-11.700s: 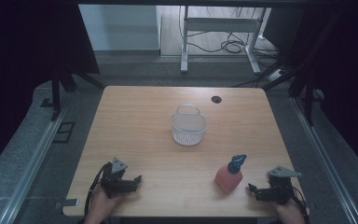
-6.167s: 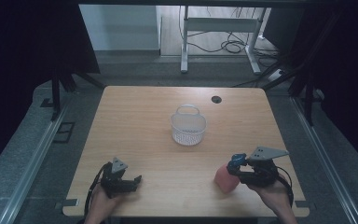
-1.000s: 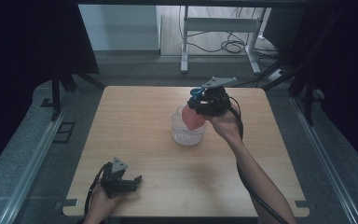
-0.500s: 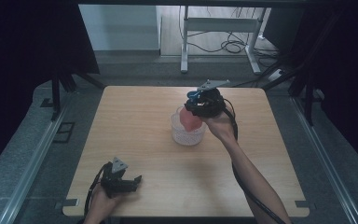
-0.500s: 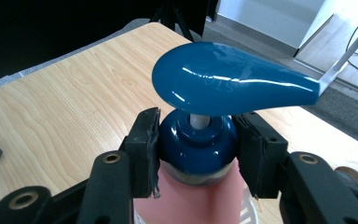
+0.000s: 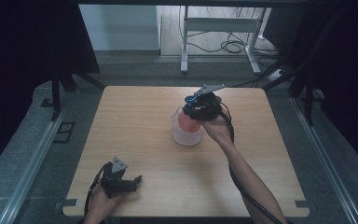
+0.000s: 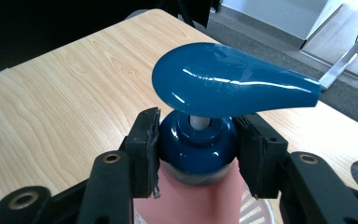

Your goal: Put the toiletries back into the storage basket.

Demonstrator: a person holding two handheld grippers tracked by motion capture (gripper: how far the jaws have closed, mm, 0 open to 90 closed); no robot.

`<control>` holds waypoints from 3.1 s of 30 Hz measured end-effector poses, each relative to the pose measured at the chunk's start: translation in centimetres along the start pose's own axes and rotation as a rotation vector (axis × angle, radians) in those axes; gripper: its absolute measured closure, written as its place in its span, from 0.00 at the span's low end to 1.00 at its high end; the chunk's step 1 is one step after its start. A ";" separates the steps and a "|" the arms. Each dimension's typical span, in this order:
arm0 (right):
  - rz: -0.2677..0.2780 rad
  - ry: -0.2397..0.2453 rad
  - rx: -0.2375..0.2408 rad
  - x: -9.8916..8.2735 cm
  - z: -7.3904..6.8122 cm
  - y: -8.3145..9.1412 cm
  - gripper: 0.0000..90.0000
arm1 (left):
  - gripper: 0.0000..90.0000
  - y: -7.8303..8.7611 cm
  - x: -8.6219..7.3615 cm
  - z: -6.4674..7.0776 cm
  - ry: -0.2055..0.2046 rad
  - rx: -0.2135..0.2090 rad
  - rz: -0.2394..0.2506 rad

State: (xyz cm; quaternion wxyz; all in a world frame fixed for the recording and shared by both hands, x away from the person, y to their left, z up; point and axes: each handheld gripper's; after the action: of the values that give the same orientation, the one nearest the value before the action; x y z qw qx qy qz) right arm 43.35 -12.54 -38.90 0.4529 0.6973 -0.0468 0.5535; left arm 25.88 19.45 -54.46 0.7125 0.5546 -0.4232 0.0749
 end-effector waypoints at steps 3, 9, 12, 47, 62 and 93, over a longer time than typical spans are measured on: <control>-0.007 0.001 0.004 -0.3 0.0 -0.4 0.59 | 0.13 0.0 0.0 0.0 0.001 0.001 0.001; -0.019 0.003 0.009 -0.9 -0.2 -1.3 0.59 | 0.13 0.0 0.0 0.0 0.001 -0.001 0.001; -0.026 -0.001 0.012 -1.3 -0.2 -1.8 0.59 | 0.13 0.0 0.0 0.0 0.003 -0.002 0.003; -0.030 -0.116 0.056 -4.1 1.1 -3.1 0.52 | 0.13 -0.1 0.0 0.0 0.001 -0.004 0.002; -0.042 -0.090 0.043 -4.0 0.9 -2.8 0.42 | 0.13 -0.1 0.0 0.0 0.000 -0.004 0.002; -0.039 -0.054 0.067 -4.0 0.5 -0.4 0.27 | 0.13 -0.1 0.0 0.0 0.001 -0.003 0.002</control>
State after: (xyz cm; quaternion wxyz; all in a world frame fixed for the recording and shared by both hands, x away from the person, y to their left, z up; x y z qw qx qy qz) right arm 42.36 -14.38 -42.42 0.4386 0.7276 -0.0272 0.5268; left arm 25.91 19.38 -54.47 0.7135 0.5531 -0.4236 0.0751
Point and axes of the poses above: each handheld gripper's, and its own axes: y roughly backward along the jaws, x roughly out of its top, z roughly to its right
